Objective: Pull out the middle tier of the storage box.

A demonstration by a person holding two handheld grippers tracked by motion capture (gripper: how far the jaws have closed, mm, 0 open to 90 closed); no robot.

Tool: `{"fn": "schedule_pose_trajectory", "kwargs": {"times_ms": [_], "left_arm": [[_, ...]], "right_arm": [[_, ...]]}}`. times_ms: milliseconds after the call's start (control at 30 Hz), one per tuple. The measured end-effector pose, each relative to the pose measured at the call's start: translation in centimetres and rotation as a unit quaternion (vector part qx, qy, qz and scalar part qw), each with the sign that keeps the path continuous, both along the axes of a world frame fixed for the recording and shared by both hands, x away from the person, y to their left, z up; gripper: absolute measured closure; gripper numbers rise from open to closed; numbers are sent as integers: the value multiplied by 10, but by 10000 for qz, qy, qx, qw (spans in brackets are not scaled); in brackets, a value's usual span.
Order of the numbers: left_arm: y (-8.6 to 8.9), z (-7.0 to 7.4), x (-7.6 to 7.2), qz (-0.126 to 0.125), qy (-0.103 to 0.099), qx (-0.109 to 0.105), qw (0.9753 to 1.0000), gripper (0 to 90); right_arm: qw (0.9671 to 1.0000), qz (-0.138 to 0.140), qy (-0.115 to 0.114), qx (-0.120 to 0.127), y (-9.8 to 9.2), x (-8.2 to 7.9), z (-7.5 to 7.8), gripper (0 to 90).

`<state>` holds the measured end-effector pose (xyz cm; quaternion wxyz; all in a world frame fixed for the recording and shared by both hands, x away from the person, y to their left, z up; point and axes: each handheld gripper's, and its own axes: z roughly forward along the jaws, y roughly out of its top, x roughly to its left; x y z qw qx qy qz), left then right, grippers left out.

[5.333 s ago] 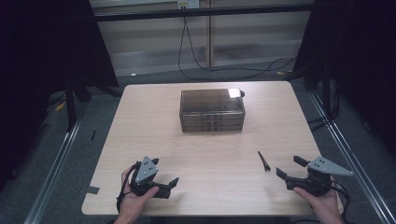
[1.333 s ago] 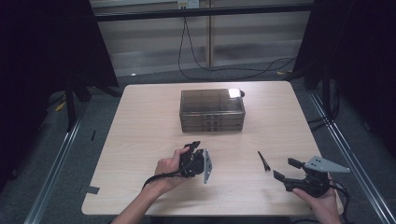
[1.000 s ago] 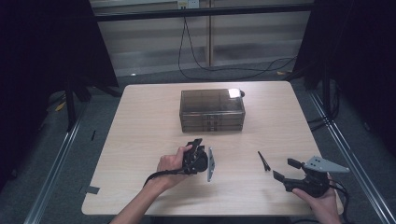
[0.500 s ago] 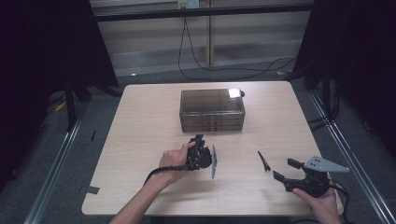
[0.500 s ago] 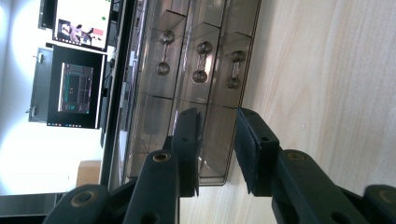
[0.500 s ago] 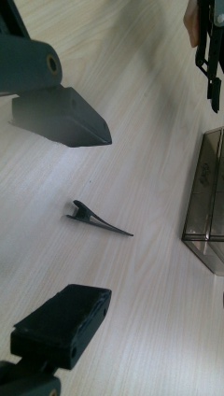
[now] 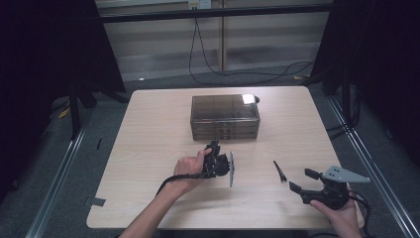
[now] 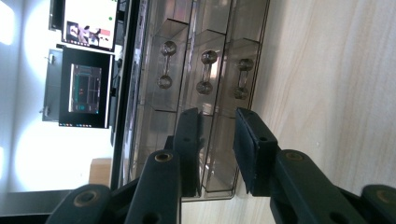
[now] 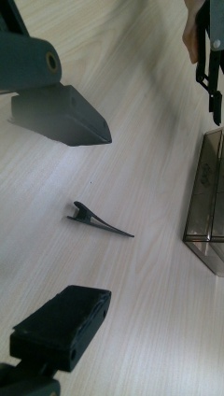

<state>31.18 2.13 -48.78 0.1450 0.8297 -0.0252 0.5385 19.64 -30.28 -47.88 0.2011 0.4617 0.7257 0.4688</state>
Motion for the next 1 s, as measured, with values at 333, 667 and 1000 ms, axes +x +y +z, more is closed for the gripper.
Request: {"fn": "schedule_pose_trajectory", "kwargs": {"times_ms": [333,667,1000], "left_arm": [[-7,-6,8,112,-73,143,9998,725],[-11,-9,18,181,-126,297,9993,732],[-18,-11,25,191,-179,364,9990,752]], "right_arm": [[10000,18,14,-5,0,0,0,205],[10000,37,42,9,0,0,0,205],[10000,37,48,14,0,0,0,205]]}}
